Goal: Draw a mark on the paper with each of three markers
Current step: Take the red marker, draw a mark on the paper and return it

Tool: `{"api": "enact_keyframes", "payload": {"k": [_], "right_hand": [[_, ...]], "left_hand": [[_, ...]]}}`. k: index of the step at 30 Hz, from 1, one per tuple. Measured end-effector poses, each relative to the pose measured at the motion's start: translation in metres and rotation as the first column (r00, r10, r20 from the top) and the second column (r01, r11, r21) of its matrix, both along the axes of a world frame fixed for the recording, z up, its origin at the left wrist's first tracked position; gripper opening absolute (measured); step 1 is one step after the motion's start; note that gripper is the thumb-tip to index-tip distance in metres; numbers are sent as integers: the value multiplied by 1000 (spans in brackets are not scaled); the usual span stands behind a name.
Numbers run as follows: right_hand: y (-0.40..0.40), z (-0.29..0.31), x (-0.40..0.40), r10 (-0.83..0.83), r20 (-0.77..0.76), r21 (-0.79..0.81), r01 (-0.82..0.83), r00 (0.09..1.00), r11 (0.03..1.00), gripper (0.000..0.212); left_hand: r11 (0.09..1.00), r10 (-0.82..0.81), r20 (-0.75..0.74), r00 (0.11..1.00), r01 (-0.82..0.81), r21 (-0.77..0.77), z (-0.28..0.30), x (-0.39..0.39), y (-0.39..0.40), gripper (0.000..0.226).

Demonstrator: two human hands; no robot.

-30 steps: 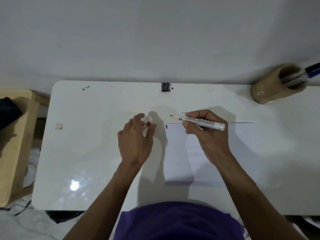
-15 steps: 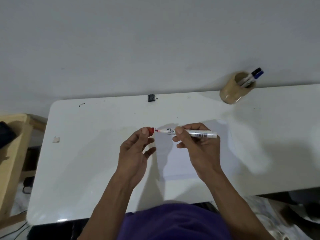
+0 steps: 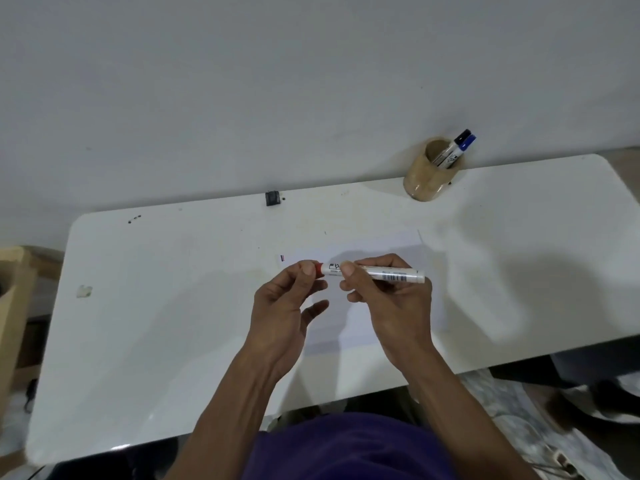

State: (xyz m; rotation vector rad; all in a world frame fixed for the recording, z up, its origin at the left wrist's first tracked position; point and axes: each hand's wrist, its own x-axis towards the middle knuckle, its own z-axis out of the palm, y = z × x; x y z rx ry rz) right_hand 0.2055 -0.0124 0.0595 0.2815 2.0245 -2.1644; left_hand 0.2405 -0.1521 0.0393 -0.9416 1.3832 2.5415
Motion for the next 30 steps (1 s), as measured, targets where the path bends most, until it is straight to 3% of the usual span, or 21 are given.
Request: {"api": "enact_keyframes", "payload": {"k": [2, 4, 5, 7, 9, 11, 14, 16, 19, 23, 25, 30], "right_hand": [[8, -3, -11, 1, 45, -71, 2, 999, 997, 19], [19, -6, -25, -76, 133, -201, 102, 988, 974, 46], [27, -6, -33, -134, 151, -184, 161, 979, 970, 63], [49, -7, -48, -188, -57, 122, 194, 980, 973, 75], [74, -11, -67, 49, -423, 500, 188, 905, 846, 56], [91, -18, -88, 266, -577, 643, 230, 772, 730, 37], [106, -23, -117, 326, -618, 642, 220, 716, 734, 27], [119, -20, -134, 284, -599, 623, 213, 749, 753, 30], [137, -5, -165, 6, -521, 401, 239, 853, 885, 49], [152, 4, -209, -238, -504, 122, 341, 830, 932, 65], [152, 0, -226, -232, -531, 123, 344, 815, 931, 62], [149, -27, -241, -107, -531, 304, 307, 840, 902, 49]], "left_hand": [[1000, 9, -20, 1000, -9, -8, 5, -12, 12, 19], [993, 52, -45, 998, -56, -108, 9, -29, 26, 17], [977, 76, -55, 996, -85, -196, 11, -38, 33, 16], [910, 93, -84, 992, -119, -397, 16, -57, 46, 12], [838, 40, -129, 991, -103, -535, 25, -76, 61, 8], [783, -51, -165, 985, -63, -619, 35, -95, 80, 6], [681, -164, -186, 969, -25, -732, 44, -123, 107, 4], [666, -191, -154, 970, 13, -746, 47, -142, 121, 10], [664, -158, -72, 985, 51, -746, 44, -170, 135, 25], [548, -190, -4, 982, 102, -830, 21, -208, 147, 53], [502, -212, 39, 977, 143, -853, 7, -224, 153, 67], [463, -263, 72, 962, 191, -866, -18, -247, 161, 80]]}}
